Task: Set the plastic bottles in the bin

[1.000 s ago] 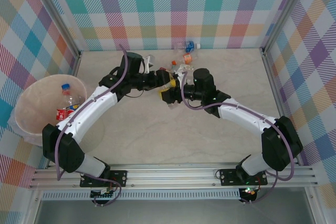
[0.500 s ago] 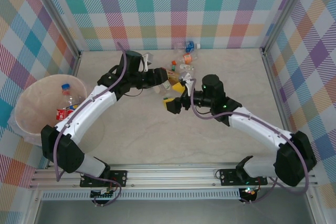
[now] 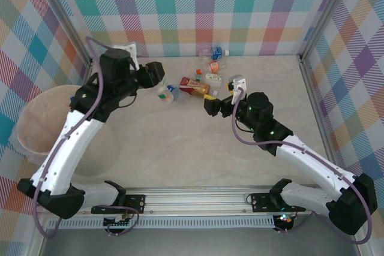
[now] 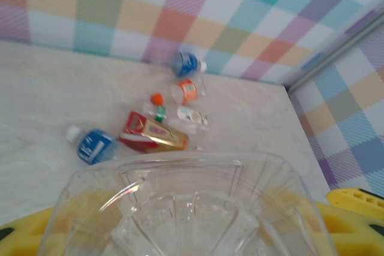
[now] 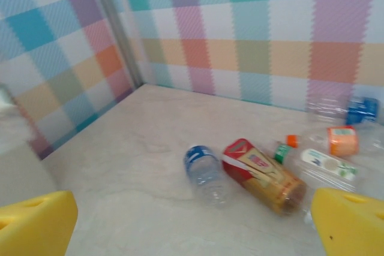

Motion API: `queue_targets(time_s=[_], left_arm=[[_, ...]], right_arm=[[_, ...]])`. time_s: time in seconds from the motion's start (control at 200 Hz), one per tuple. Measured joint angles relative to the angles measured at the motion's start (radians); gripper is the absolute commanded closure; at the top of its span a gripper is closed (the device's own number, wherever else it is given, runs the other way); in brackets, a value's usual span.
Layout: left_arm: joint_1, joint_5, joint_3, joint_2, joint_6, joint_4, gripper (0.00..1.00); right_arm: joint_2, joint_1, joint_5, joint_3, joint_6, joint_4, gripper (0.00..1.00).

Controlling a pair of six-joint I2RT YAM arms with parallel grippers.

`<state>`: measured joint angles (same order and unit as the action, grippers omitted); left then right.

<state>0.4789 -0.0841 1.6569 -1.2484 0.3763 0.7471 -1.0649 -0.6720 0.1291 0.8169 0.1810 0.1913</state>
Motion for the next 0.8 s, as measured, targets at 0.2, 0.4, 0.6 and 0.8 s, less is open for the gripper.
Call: queue_targets(time_s=[0.2, 0.4, 0.6, 0.8], left_arm=[[0.000, -0.129, 0.129, 0.028, -0.107, 0.078, 0.46], [0.000, -0.278, 0.156, 0.117, -0.187, 0.090, 0.46], [0.000, -0.543, 0.175, 0.177, -0.296, 0.081, 0.45], [-0.086, -0.839, 0.188, 0.153, -0.450, 0.036, 0.43]], right_arm=[[-0.035, 0.000, 0.103, 0.000, 0.052, -0.006, 0.00], [-0.071, 0.000, 0.150, 0.000, 0.086, -0.026, 0.00], [-0.094, 0.001, 0.168, 0.006, 0.104, -0.042, 0.00], [-0.145, 0.001, 0.170, 0.032, 0.123, -0.061, 0.00]])
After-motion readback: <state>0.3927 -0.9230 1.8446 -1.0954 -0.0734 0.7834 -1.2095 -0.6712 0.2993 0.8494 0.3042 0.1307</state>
